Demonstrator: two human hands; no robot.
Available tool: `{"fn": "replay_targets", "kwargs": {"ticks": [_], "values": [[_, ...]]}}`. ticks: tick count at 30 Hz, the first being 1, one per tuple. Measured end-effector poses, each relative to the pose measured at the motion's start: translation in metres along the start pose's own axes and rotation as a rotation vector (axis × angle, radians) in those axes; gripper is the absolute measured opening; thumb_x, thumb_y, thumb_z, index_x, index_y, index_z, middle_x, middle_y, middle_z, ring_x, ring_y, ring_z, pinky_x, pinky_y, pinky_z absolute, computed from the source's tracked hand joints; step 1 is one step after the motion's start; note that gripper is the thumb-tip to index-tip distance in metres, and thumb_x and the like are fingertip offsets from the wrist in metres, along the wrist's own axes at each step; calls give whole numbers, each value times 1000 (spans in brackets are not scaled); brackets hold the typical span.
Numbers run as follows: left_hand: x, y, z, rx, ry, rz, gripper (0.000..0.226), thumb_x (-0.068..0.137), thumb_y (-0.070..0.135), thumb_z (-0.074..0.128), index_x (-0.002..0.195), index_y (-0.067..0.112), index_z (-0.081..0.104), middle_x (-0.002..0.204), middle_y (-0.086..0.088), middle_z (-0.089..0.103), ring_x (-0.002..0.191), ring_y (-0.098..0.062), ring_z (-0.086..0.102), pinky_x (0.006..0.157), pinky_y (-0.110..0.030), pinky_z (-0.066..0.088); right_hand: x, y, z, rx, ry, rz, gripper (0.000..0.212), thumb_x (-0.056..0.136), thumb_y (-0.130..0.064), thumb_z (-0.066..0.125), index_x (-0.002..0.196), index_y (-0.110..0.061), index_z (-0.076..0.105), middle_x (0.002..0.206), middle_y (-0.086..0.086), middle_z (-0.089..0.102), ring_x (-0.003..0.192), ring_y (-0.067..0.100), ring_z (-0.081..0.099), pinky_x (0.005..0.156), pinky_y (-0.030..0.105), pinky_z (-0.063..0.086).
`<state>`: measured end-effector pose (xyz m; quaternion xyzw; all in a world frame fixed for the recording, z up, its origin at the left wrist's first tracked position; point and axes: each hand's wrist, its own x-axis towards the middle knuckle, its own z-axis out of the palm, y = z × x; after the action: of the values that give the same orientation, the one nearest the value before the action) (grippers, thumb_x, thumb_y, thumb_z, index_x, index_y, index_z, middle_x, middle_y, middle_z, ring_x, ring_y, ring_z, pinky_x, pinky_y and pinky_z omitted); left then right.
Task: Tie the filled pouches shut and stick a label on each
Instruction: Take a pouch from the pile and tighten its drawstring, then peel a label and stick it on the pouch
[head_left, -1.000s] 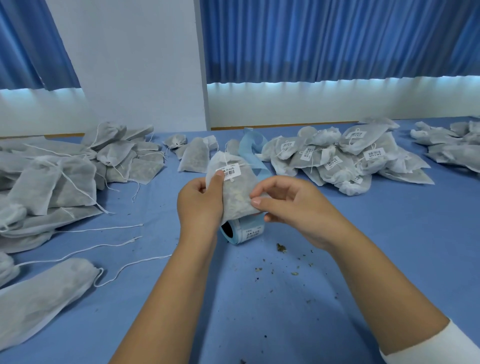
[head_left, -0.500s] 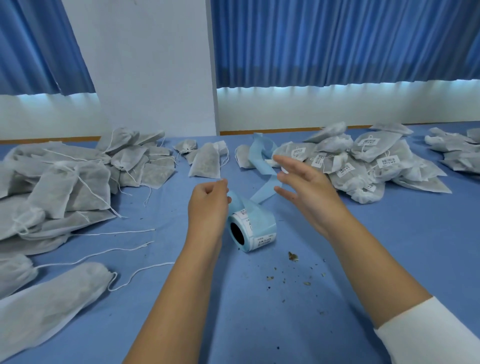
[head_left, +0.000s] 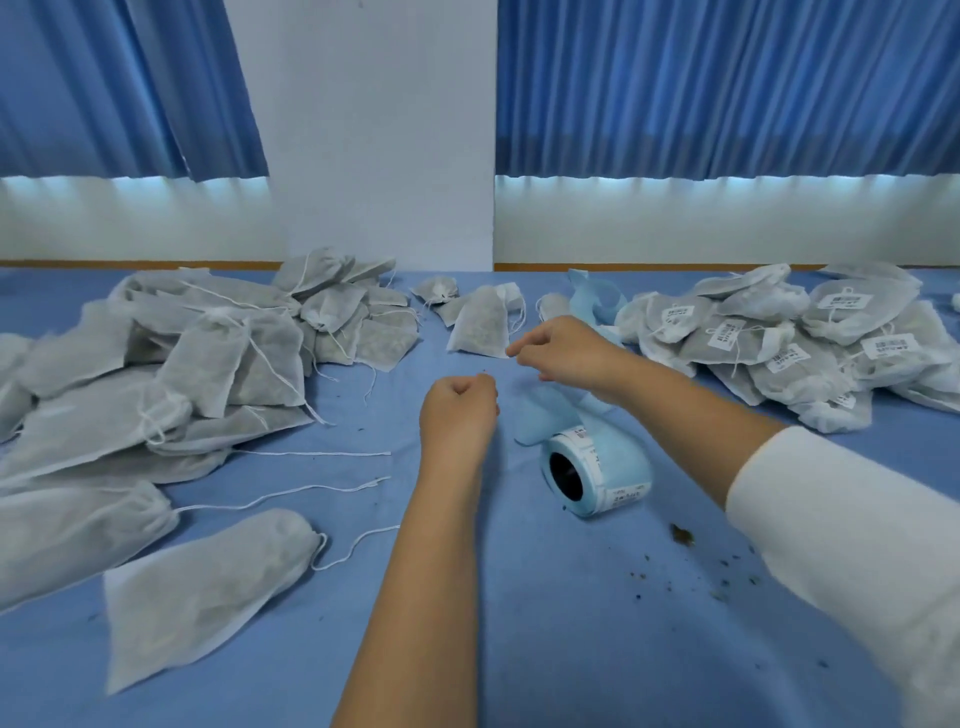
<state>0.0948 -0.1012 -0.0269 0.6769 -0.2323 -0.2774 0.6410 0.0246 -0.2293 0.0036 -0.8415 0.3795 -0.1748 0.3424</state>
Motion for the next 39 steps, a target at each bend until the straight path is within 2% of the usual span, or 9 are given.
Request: {"fn": "replay_targets", "kwargs": {"ticks": [5, 9, 12, 24, 26, 29, 31, 36, 39], "values": [[20, -10, -12, -231, 50, -209, 20, 95, 11, 49, 76, 11, 55, 80, -1, 62, 69, -16, 59, 57, -23, 40, 50, -11, 17, -116, -124, 35, 42, 93, -10, 47, 132, -21, 59, 107, 0, 54, 80, 13, 49, 69, 24, 44], [33, -15, -21, -383, 64, -303, 20, 95, 7, 47, 77, 9, 54, 79, -1, 63, 66, -13, 60, 51, -20, 39, 84, -14, 25, -203, -231, 109, 54, 96, -17, 50, 144, -38, 41, 146, -2, 38, 128, 25, 41, 99, 41, 44], [38, -16, -24, -478, 62, -354, 18, 95, 7, 47, 79, 8, 55, 82, -2, 64, 69, -12, 63, 45, -16, 39, 103, -16, 28, -181, -276, 170, 57, 95, -18, 53, 146, -39, 38, 156, -5, 26, 142, 22, 26, 108, 42, 37], [39, -18, -21, -513, 155, -235, 17, 91, 4, 60, 75, 9, 56, 70, -2, 58, 68, -14, 58, 65, -23, 45, 77, -28, 28, -101, -232, 2, 37, 96, -16, 53, 133, -16, 57, 139, -6, 50, 124, 13, 46, 97, 28, 43], [38, -13, -25, -441, 220, -125, 9, 90, 15, 67, 92, 10, 60, 86, -3, 63, 75, -14, 60, 64, -20, 46, 56, -28, 23, -179, -246, -163, 38, 95, -9, 53, 131, -17, 60, 128, -9, 55, 118, 9, 47, 96, 22, 39], [36, -7, -31, -356, 253, -51, 55, 86, 32, 75, 129, 7, 53, 131, -12, 60, 117, -25, 61, 93, -35, 51, 26, -29, 15, -331, -244, -361, 36, 93, -8, 54, 123, -23, 67, 113, -5, 51, 112, 10, 46, 103, 22, 35], [33, -3, -35, -354, 252, -36, 70, 83, 40, 76, 138, 7, 49, 138, -9, 57, 125, -26, 57, 103, -40, 47, 7, -31, 7, -341, -280, -418, 33, 94, -11, 54, 119, -28, 68, 115, -8, 46, 113, 6, 43, 100, 15, 30], [25, 3, -40, -359, 243, 73, 47, 81, 39, 78, 118, 14, 63, 110, 1, 70, 101, -15, 67, 85, -30, 54, -39, -44, -6, -346, -416, -492, 32, 94, -7, 52, 110, -26, 72, 116, -13, 54, 102, -10, 47, 79, -1, 29], [18, 7, -43, -160, 256, 192, 22, 85, 29, 69, 106, 24, 63, 97, 8, 67, 89, -11, 64, 72, -25, 49, -54, -45, -10, -306, -334, -441, 28, 90, -9, 52, 98, -30, 68, 114, -14, 61, 108, -2, 53, 73, 1, 34]]}}
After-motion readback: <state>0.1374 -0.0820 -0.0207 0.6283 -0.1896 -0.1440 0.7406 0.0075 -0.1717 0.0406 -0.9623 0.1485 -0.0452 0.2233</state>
